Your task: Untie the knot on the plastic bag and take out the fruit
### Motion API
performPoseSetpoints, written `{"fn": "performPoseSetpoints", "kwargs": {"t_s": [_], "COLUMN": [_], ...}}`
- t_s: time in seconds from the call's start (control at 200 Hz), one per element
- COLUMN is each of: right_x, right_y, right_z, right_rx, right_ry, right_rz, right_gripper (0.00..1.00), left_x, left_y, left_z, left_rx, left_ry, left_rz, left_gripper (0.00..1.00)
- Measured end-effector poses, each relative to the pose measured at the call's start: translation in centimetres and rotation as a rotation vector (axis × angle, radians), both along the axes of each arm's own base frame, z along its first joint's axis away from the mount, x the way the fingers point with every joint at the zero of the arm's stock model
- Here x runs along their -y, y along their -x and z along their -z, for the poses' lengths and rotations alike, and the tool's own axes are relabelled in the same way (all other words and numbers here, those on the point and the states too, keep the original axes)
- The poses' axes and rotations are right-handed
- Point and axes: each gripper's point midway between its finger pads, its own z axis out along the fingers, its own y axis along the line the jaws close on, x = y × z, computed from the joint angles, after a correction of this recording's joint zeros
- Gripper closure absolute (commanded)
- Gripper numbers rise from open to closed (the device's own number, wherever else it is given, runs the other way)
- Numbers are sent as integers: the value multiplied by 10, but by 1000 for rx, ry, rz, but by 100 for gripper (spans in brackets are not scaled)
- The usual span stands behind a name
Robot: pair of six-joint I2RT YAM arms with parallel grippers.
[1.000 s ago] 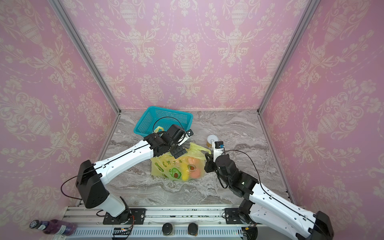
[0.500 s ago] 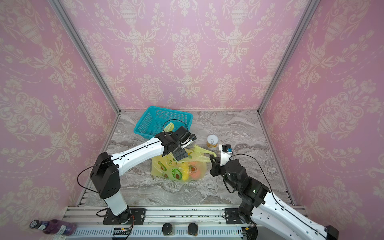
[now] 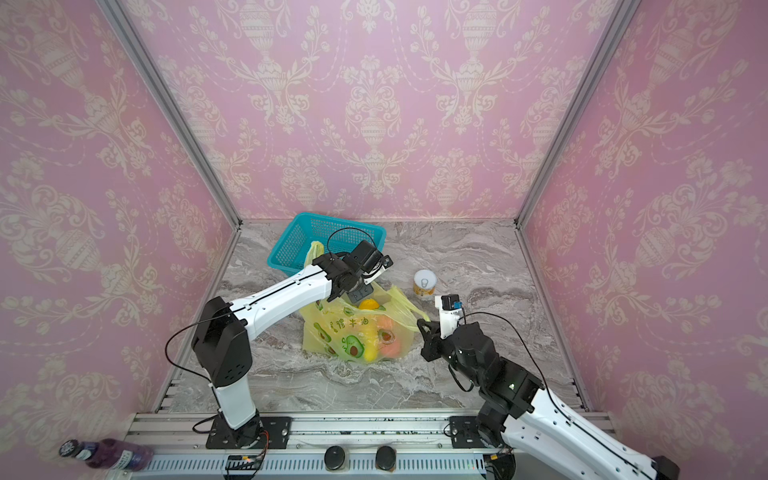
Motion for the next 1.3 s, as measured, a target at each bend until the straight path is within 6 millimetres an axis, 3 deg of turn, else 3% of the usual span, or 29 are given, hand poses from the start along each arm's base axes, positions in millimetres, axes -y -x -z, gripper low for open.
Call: {"fn": "performPoseSetpoints", "kwargs": {"t_s": [0.26,0.43,0.615,0.786,1.091,1.301], "right_x": [7,10,7,-5,-54,-86], "right_y": [1,0,-1,-2,-3,-12], "right_z": [-1,1,-1,-11,-43,-33], "right_rx": [14,16,16,19,14,-55], "right_ry": [21,32,30,5,-89,-82], "right_rz": [15,29,23,-21,-195,-275], "right_gripper": [100,100,100,100,100,100], "left_x": [0,-5,-25,-57,-114,-140], "left_y": [1,12,29,60,121,135], "left_z": [-81,-115,-132,-146,-196,-199], "left_rx": [175,235,281,297,353,354], "left_ry": [163,229,228,265,532,600], "left_rz": [-4,-16,-93,-192,-343,-469], "left_gripper": [100,100,100,100,100,100]}}
